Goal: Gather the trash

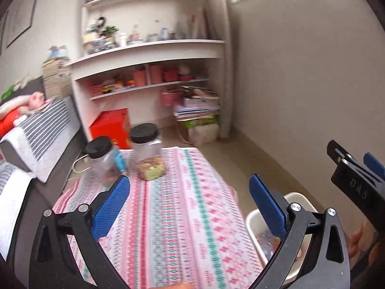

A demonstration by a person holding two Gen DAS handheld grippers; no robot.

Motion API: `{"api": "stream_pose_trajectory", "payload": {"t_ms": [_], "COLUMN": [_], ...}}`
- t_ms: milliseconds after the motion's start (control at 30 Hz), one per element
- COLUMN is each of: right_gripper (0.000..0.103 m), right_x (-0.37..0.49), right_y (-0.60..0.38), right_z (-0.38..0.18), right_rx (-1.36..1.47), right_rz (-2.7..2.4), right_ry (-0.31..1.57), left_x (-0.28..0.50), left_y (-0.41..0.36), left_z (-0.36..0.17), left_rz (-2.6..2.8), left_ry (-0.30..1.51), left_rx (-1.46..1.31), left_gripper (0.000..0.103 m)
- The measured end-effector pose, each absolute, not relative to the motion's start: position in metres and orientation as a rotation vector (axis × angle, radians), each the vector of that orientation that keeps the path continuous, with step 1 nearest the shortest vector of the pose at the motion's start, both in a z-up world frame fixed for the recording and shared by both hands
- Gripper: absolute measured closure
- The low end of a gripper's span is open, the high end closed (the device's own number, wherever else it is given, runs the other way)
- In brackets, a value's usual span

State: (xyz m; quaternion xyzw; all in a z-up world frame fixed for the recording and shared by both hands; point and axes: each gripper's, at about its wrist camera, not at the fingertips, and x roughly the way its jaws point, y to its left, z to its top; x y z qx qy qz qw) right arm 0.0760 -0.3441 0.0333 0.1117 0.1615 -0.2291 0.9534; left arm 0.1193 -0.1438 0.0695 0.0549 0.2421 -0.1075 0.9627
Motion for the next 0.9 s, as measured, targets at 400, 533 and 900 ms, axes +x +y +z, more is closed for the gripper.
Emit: {"api": "stream_pose_trajectory", "payload": {"t_ms": [400, 533, 900], "right_gripper": [0.007, 0.007, 0.007], "right_x": [0.109, 0.115, 0.119], "right_y": [-0.28, -0.268, -0.253], "right_z": [0.035, 0.035, 0.034], "right_rx": [0.152, 0.147, 0.116], "right_rz": [-0.339, -0.314, -0.285], "right_ry": [0.358, 0.356, 0.348], "left_x": [0.135, 0.137, 0.135], "left_y": [-0.072, -0.064, -0.048], "left_z": [0.066, 0.064, 0.068], "left_rz": [-0.085, -0.07, -0.021], "left_ry": [0.528, 0.531, 0.51], "left_rx": [0.037, 0.026, 0.004], "left_gripper": [0.007, 0.007, 0.007]}}
